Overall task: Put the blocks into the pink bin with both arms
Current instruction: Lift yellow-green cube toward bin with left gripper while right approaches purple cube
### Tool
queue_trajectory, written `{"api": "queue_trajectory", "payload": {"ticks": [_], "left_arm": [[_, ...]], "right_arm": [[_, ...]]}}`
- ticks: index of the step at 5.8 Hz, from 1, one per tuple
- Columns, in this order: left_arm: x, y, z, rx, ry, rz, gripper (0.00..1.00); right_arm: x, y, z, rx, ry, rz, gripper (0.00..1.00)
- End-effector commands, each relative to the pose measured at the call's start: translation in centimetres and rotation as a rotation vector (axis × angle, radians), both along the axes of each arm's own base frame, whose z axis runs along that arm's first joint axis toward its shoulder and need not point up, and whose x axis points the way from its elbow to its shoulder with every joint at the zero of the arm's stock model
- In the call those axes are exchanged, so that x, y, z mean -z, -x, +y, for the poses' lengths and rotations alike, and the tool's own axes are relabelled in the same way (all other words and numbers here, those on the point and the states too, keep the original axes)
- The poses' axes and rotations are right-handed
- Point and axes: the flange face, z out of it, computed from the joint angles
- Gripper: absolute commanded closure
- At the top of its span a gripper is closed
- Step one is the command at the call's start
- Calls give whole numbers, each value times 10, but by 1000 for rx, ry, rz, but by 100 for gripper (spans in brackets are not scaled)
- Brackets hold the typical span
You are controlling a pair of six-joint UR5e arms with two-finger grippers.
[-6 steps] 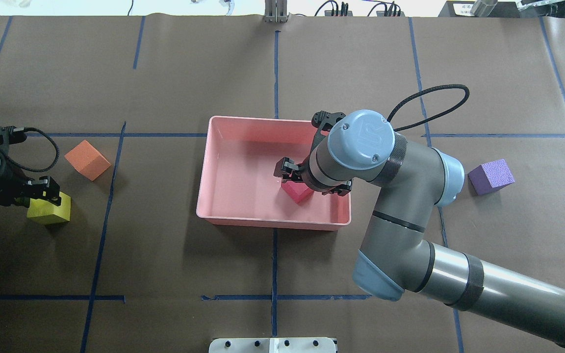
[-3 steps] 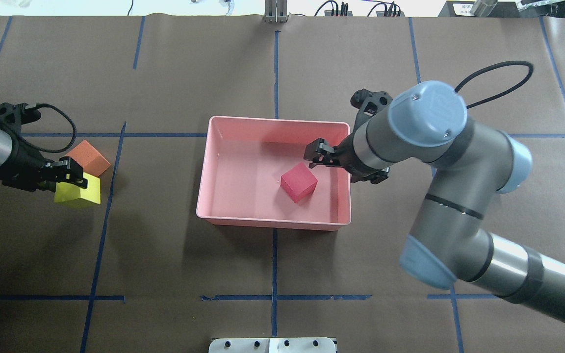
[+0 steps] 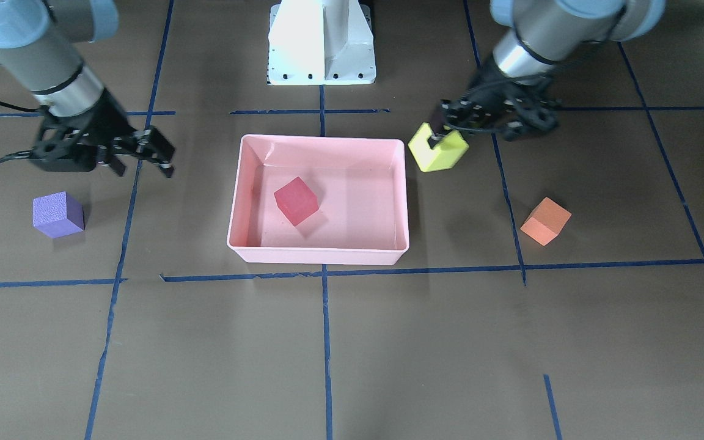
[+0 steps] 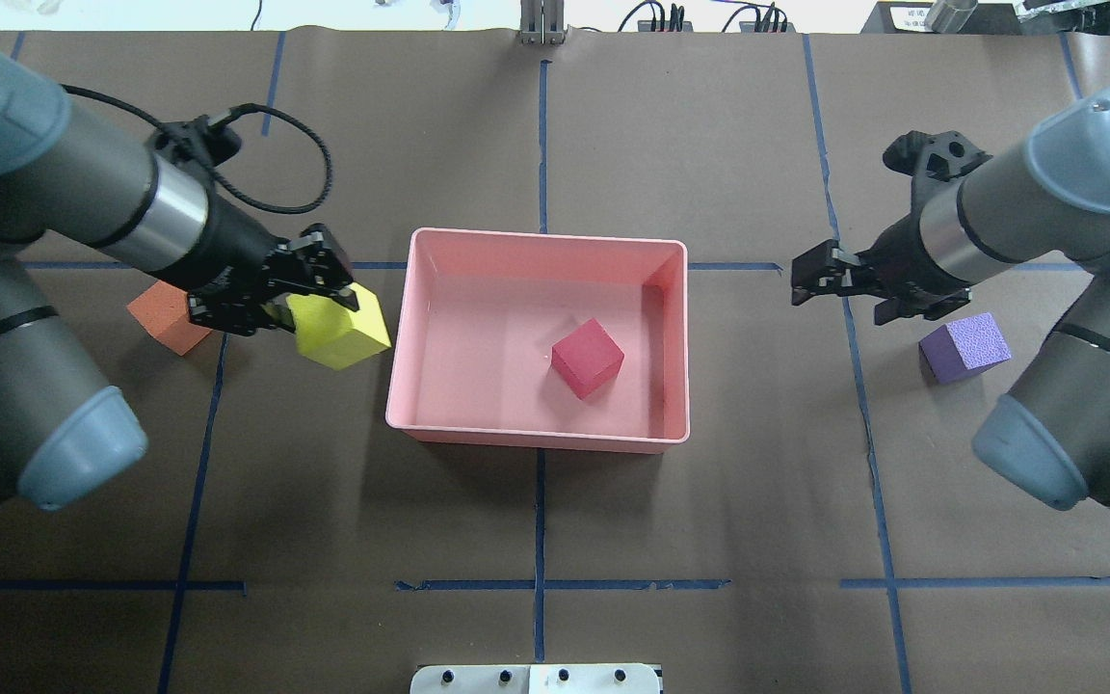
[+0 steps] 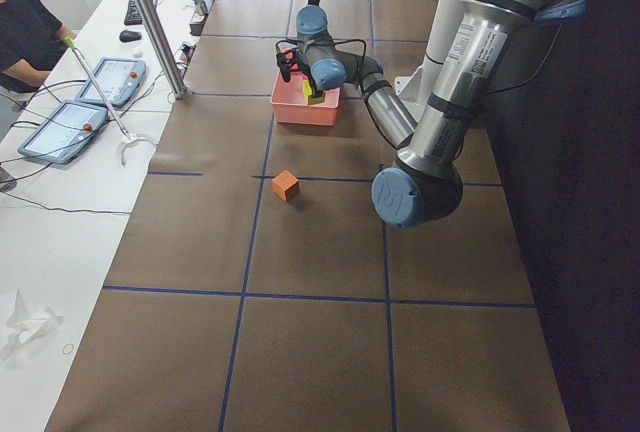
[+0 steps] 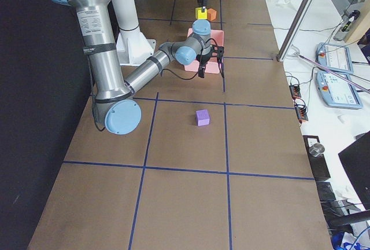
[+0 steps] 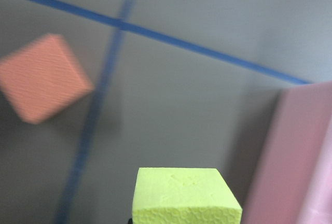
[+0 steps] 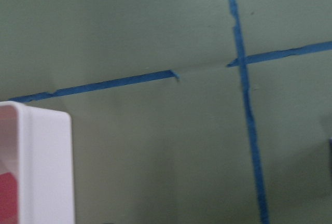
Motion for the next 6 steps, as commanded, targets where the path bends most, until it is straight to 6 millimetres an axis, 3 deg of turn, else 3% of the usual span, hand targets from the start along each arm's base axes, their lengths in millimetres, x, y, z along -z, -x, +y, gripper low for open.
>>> {"api": "queue_trajectory", "payload": {"ticks": [1,2,3,4,5,6], "left_arm": [[41,-90,40,31,-10,-41,100],[36,-135,29,60,-24,-102,100],[16,-152,19,57,-12,-149,100],[7,-161,12,51,-50,-179,98],[-3,-169,8,45,-52,-202,73],[1,-170,9,46,-55,-197,1]], "right_arm": [[-63,-43,-22,46,-63,104,0],[-93,-57,-15,110,-99,148,0],[-108,-57,-22,157,-139,158,0],[-135,-49,-32,165,-153,143,0],[-174,-42,-38,185,-203,103,0],[-186,-43,-37,187,-223,82,0]]}}
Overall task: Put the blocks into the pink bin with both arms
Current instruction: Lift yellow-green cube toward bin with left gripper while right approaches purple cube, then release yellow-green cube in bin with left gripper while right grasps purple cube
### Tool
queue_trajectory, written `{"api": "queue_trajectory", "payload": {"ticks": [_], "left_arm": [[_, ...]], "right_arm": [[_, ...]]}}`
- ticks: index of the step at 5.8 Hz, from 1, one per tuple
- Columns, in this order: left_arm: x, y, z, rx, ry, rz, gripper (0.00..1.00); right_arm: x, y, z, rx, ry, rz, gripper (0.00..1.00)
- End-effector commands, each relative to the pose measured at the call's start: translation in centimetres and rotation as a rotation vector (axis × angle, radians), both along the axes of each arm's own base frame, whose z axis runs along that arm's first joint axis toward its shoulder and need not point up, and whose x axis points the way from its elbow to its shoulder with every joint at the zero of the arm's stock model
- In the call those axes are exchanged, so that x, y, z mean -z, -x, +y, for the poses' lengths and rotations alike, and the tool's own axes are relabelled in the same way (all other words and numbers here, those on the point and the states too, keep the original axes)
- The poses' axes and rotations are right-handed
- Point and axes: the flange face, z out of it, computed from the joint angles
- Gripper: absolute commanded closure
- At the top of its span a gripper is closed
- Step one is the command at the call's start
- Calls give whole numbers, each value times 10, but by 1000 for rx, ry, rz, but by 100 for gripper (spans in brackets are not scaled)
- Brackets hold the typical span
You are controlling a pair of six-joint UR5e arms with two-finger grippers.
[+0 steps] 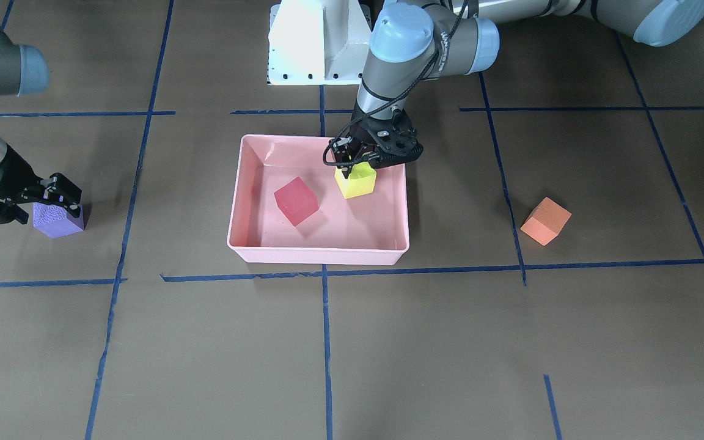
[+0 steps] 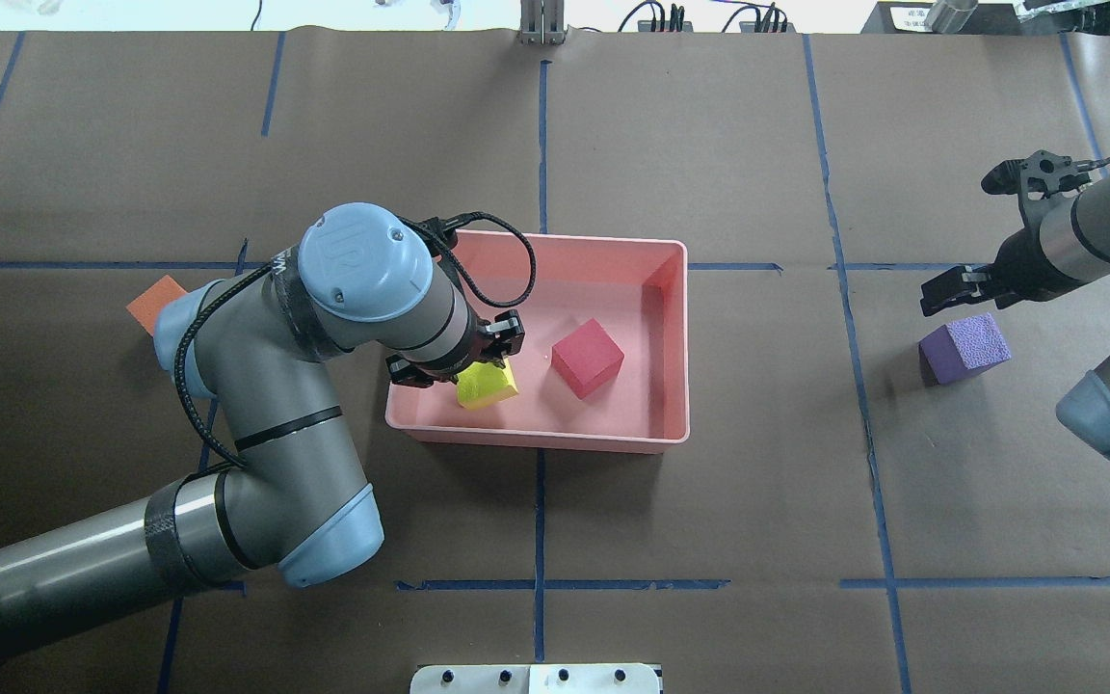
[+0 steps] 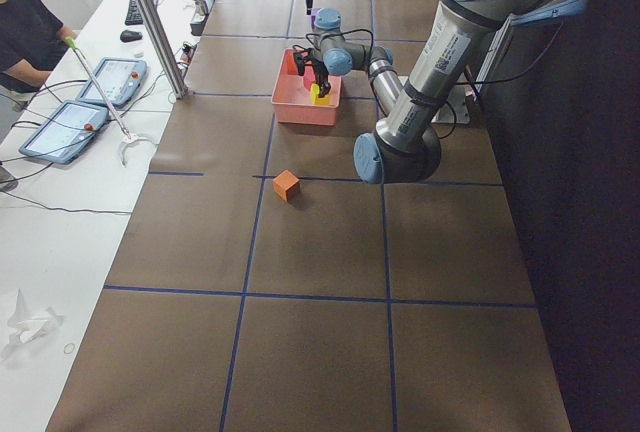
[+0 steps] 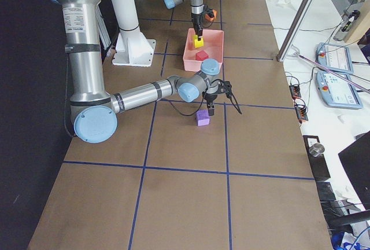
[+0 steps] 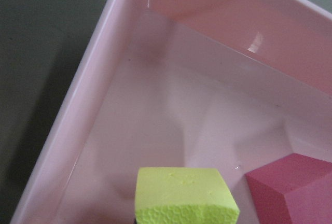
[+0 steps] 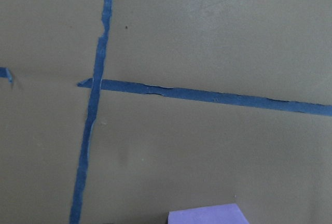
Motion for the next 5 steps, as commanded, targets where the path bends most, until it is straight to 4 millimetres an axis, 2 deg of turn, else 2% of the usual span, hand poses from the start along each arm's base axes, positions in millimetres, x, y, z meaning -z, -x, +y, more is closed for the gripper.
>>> {"api": "queue_trajectory", "payload": {"ticks": [1,3,4,5], "left_arm": [[4,-3,-2,0,-7,1,0],[11,1,1,1,-16,26,0],[21,8,3,5,-30,55,0],[37,27,7,13,-53,94,0]], "right_arm": [[-17,0,3,33,-14,-50,0],[-46,1,14,120,-63,-2,0],[-47,1,16,125,-62,-1,0],[-50,3,20,136,-52,-4,2]]}}
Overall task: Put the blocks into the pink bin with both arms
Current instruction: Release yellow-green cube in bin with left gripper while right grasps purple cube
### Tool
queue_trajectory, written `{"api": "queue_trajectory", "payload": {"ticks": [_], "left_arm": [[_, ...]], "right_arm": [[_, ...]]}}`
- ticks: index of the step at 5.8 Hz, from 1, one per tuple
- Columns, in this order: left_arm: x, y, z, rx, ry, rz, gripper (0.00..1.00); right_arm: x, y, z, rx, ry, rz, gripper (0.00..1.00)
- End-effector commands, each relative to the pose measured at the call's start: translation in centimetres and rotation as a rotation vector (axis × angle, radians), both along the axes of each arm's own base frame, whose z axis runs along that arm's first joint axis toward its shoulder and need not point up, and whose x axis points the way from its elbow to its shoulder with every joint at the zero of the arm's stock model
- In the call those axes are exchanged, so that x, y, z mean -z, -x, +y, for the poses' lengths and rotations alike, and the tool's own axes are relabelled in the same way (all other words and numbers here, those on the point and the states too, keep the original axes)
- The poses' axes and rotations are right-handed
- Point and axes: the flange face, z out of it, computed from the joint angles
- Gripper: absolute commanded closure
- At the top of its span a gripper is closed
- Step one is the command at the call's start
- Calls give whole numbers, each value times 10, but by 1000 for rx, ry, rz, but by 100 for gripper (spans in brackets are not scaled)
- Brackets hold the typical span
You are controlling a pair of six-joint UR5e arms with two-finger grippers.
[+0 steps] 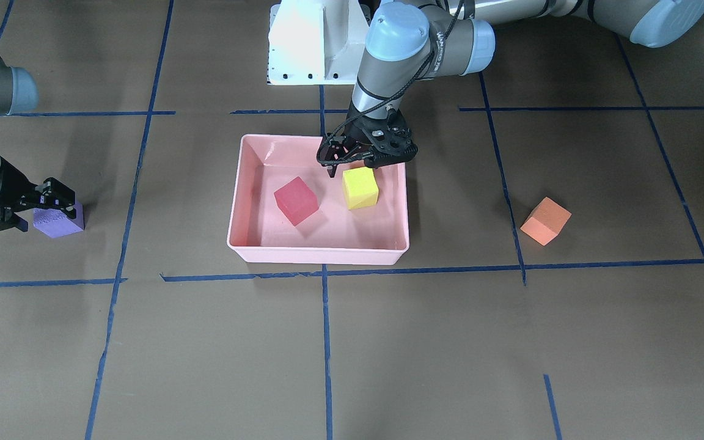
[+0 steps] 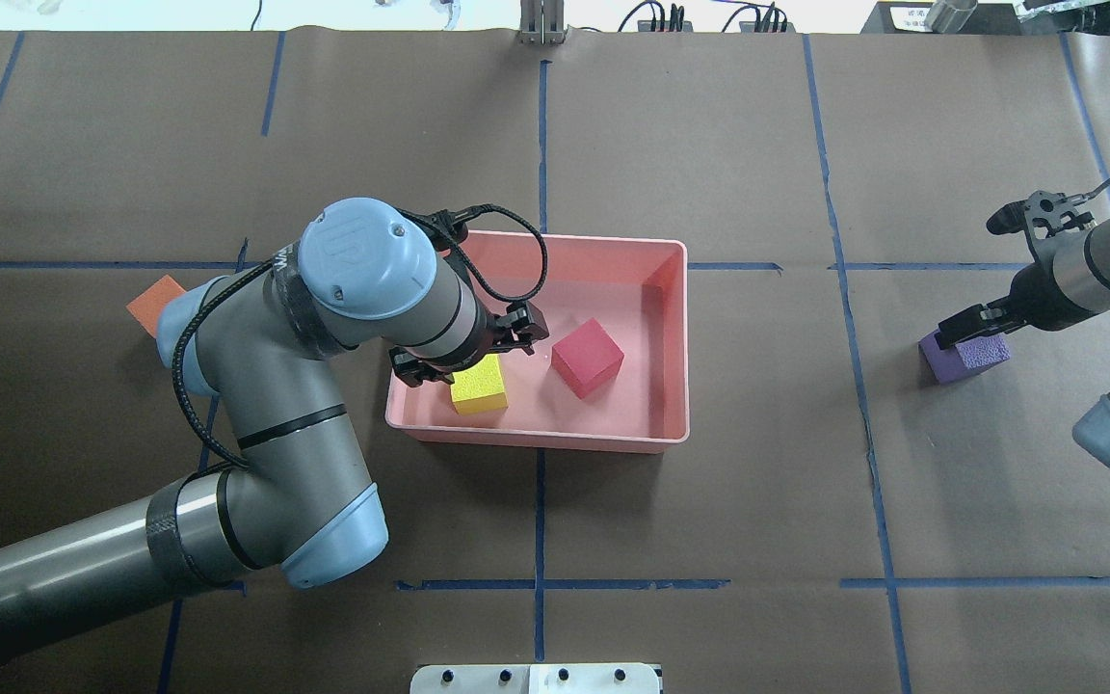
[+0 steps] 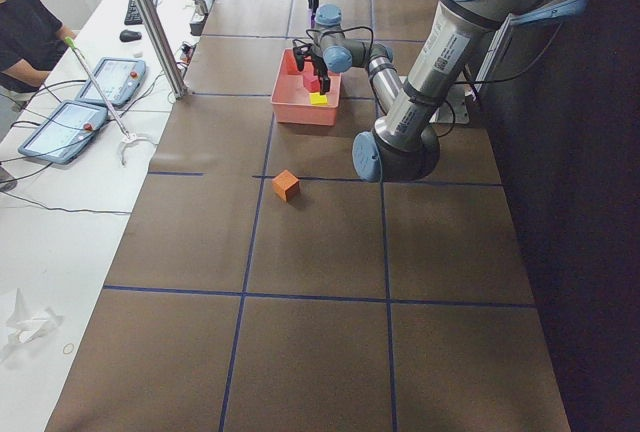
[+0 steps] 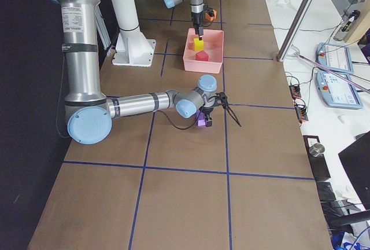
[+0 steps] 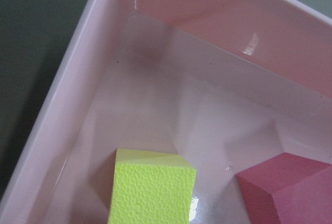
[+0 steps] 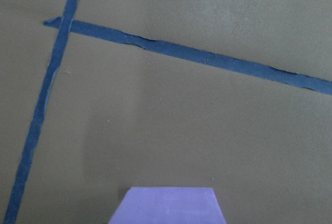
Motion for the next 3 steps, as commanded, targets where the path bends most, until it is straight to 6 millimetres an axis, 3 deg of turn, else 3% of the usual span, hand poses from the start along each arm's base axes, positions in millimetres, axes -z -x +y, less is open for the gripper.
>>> {"api": "queue_trajectory", "payload": {"ticks": [1,2,3], "left_arm": [[26,34,-2,28,-36,63,0],[25,52,-1,40,-46,77,0],[28,79,-8,67,-61,95,0]], "right_arm": [[-2,3,5,18,6,-4,19],[-2,4,7,22,8,-4,84],[2,7,9,38,11,-22,100]]}}
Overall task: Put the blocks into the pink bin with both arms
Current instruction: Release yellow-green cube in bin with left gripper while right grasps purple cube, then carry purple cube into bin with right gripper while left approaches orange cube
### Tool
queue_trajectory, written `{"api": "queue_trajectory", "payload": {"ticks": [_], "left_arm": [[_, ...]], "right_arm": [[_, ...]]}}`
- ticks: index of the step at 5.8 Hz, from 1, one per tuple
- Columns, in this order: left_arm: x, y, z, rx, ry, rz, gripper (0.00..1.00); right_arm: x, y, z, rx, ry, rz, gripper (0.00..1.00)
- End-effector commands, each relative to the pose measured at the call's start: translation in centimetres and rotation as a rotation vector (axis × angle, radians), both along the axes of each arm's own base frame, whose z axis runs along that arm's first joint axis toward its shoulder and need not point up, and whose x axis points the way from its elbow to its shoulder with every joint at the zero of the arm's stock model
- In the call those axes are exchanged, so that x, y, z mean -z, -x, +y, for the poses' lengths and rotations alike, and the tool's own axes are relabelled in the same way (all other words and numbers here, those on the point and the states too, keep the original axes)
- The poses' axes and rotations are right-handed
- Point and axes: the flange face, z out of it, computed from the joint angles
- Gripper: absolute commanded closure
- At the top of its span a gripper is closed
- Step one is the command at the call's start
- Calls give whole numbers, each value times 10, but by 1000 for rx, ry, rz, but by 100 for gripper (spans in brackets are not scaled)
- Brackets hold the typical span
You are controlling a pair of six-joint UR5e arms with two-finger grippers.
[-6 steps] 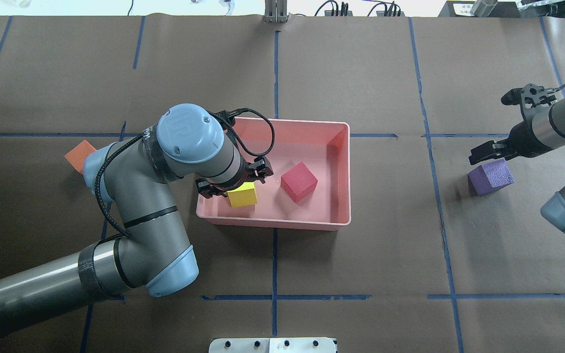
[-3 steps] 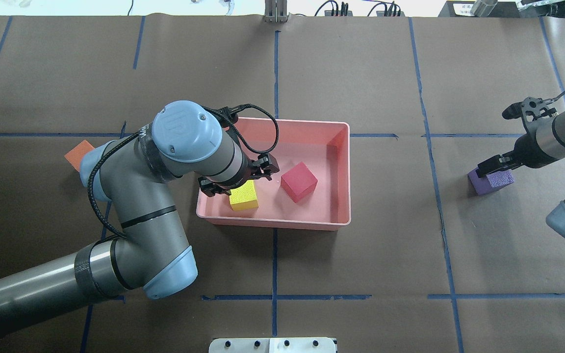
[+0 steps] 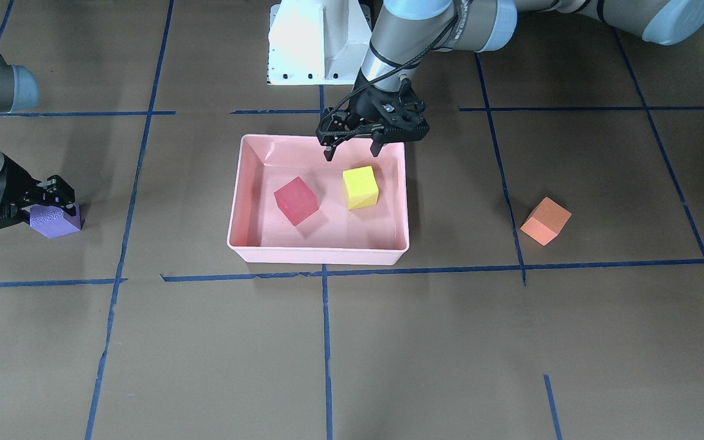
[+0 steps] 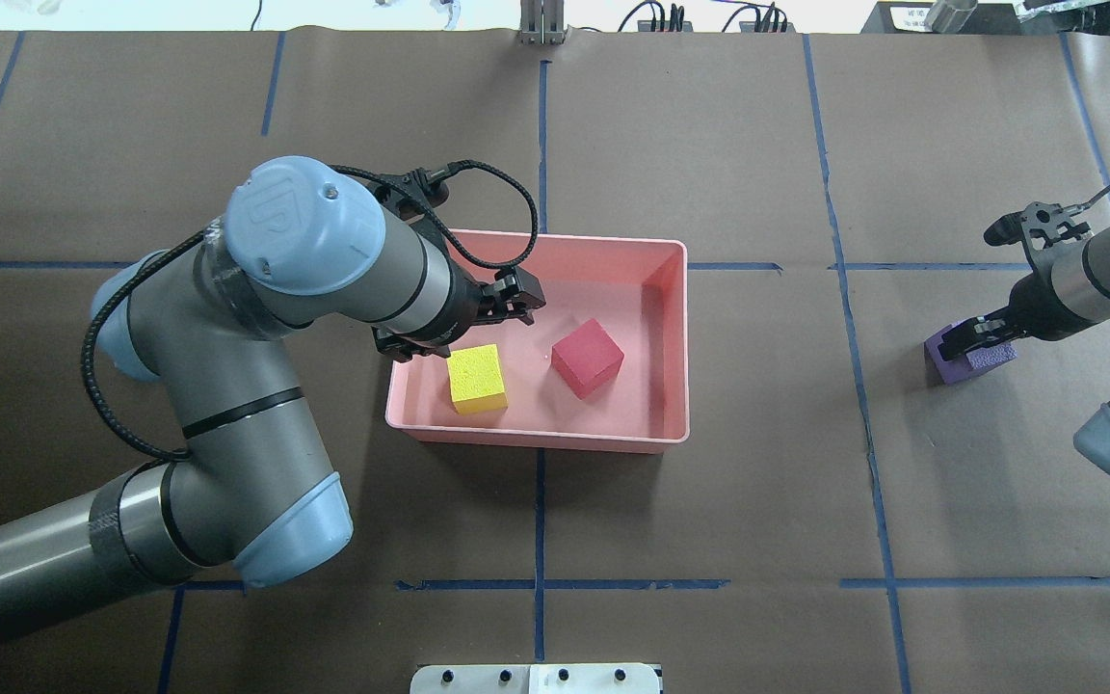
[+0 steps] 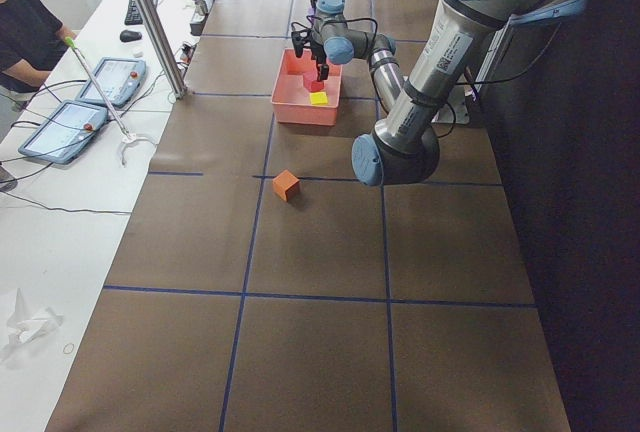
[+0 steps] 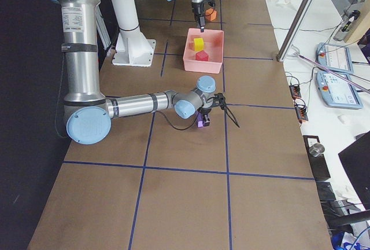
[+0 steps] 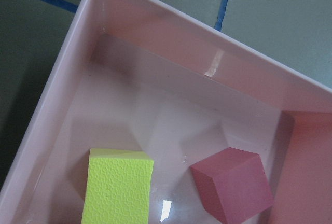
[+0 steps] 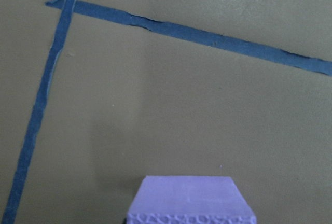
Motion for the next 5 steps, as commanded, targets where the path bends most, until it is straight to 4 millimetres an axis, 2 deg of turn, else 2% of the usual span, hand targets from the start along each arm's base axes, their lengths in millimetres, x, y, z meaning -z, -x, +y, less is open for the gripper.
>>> {"api": "queue_trajectory", "payload": {"ticks": [1,2,3,4,5], "left_arm": [[-13,51,-7,50,-11,14,0],[-30,74,-9,48,-43,-8,0],[-59,97,-6,-33,-99,-46,0],[-81,113,-14,-50,-115,-80,0],[-98,120,-19,-60,-135,-112,0]], "right_arm": [[55,4,8,46,-17,-97,100],[135,-3,12,69,11,-143,100],[245,11,-4,24,65,-136,100],[327,53,-1,-28,142,-148,100],[368,105,23,-80,198,-157,100]]}}
